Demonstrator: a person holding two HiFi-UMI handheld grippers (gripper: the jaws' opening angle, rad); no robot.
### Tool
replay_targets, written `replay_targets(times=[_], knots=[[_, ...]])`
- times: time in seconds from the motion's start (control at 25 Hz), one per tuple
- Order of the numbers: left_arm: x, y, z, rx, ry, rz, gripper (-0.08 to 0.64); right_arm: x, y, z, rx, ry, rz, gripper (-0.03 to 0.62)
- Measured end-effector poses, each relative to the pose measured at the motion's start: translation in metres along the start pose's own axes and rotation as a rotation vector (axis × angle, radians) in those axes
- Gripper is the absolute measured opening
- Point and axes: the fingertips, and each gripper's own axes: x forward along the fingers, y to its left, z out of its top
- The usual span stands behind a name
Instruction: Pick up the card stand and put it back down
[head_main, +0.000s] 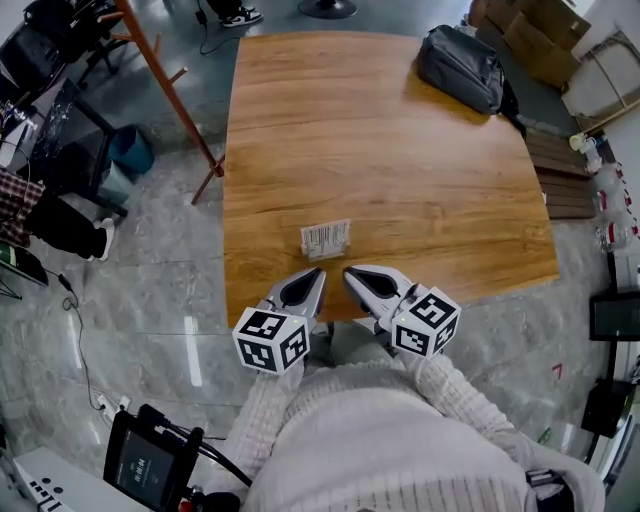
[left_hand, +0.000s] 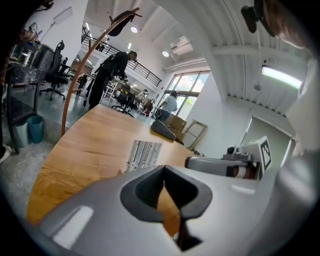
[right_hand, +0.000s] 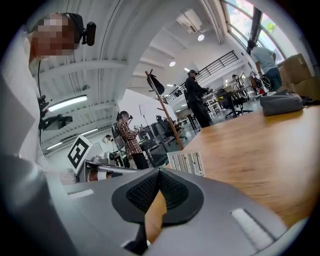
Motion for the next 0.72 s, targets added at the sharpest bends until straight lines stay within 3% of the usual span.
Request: replay_targets(times=[0.28, 0.48, 0.72], knots=[[0.007, 0.004, -0.006, 0.007, 0.037, -0.003, 0.008, 0.017, 0.003, -0.013, 0.012, 0.059, 0.058, 0.0], [0.007, 0.009, -0.008, -0.04, 0.02, -0.004, 0.008, 0.014, -0.003, -0.013, 0.014, 0.069, 0.048, 0.0], [0.009, 0.018, -0.028, -0.038, 0.089, 0.02, 0.008, 0.012, -0.007, -0.025, 0.038, 0.086, 0.072, 0.0]])
